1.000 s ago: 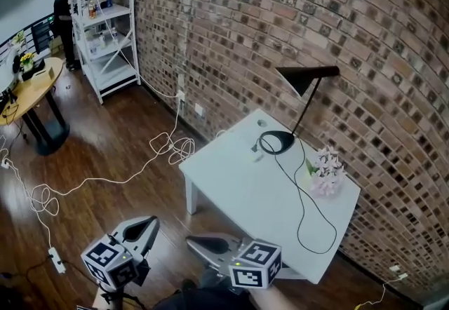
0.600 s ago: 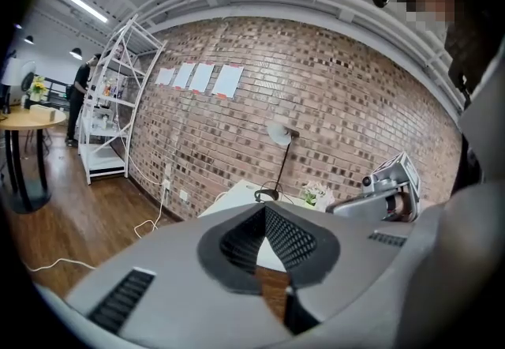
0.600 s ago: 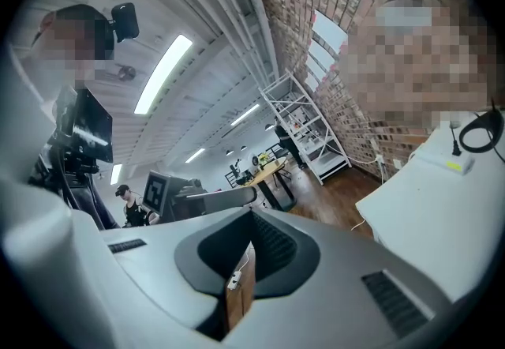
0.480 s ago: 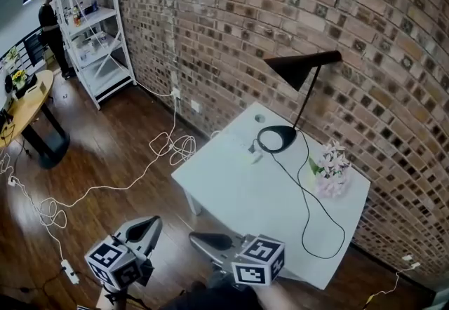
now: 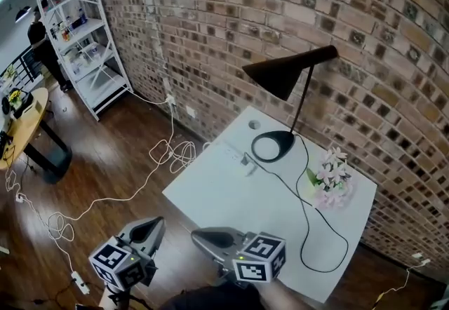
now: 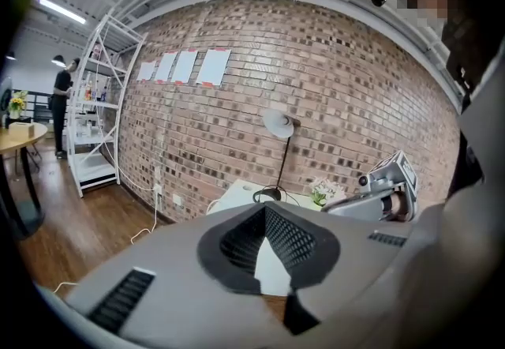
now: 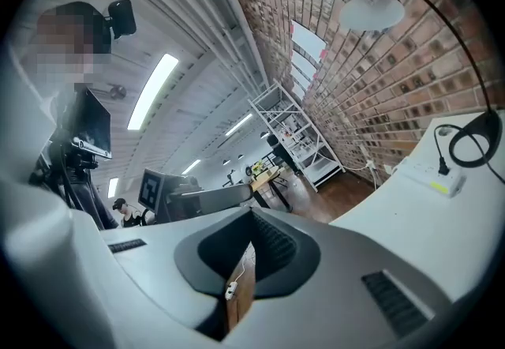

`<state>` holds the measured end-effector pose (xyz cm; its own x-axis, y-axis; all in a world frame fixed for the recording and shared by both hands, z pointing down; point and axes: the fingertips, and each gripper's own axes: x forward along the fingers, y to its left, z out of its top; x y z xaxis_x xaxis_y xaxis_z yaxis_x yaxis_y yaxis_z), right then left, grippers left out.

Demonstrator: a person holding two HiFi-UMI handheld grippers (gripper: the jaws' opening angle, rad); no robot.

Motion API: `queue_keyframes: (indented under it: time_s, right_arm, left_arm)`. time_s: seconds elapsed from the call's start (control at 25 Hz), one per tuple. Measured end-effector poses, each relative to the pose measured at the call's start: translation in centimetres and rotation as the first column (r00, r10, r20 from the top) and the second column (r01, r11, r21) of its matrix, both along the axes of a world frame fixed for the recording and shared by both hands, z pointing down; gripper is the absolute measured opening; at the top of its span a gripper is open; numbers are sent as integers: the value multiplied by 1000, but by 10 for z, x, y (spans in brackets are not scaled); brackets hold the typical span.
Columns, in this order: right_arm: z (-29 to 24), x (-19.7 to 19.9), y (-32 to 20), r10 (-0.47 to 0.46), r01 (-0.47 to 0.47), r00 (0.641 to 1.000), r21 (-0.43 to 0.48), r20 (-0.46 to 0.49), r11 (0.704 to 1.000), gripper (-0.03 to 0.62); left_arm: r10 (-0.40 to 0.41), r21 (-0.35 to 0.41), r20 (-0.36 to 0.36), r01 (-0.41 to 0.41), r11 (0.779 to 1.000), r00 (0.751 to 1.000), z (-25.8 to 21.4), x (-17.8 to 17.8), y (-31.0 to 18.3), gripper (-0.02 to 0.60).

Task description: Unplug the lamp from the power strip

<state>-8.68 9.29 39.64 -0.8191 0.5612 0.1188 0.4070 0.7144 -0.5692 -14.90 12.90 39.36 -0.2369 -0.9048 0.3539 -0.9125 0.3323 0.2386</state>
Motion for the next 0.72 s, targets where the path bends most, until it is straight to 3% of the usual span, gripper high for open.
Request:
queue_keyframes:
  time_s: [0.16,0.32,0.44,0.6,0.72]
  right_arm:
    - [4,-11,-27,-3,3,1000,12,0,1000,-12]
    - [7,-22,-46,-16,16,1000,9,3,1000,-12]
    - [7,-28,-55,-36,36,999,5,2,999,-12]
    - [16,-34,-65,-44,44,999,21,-5,999,-12]
    - [14,-37,-71,-51,51,999,34,2,998,-12]
  left_arm:
    - [-1,-12,11,1,1000,1000,-3,-9,-27,15]
    - [-6,-29,77,8,1000,997,9,-24,-36,15]
    - [-36,-35,53,38,999,998,5,-28,-46,15]
    - [-34,-44,86,38,998,996,6,-36,-55,15]
    - [-37,-42,54,39,998,998,-2,-33,-67,15]
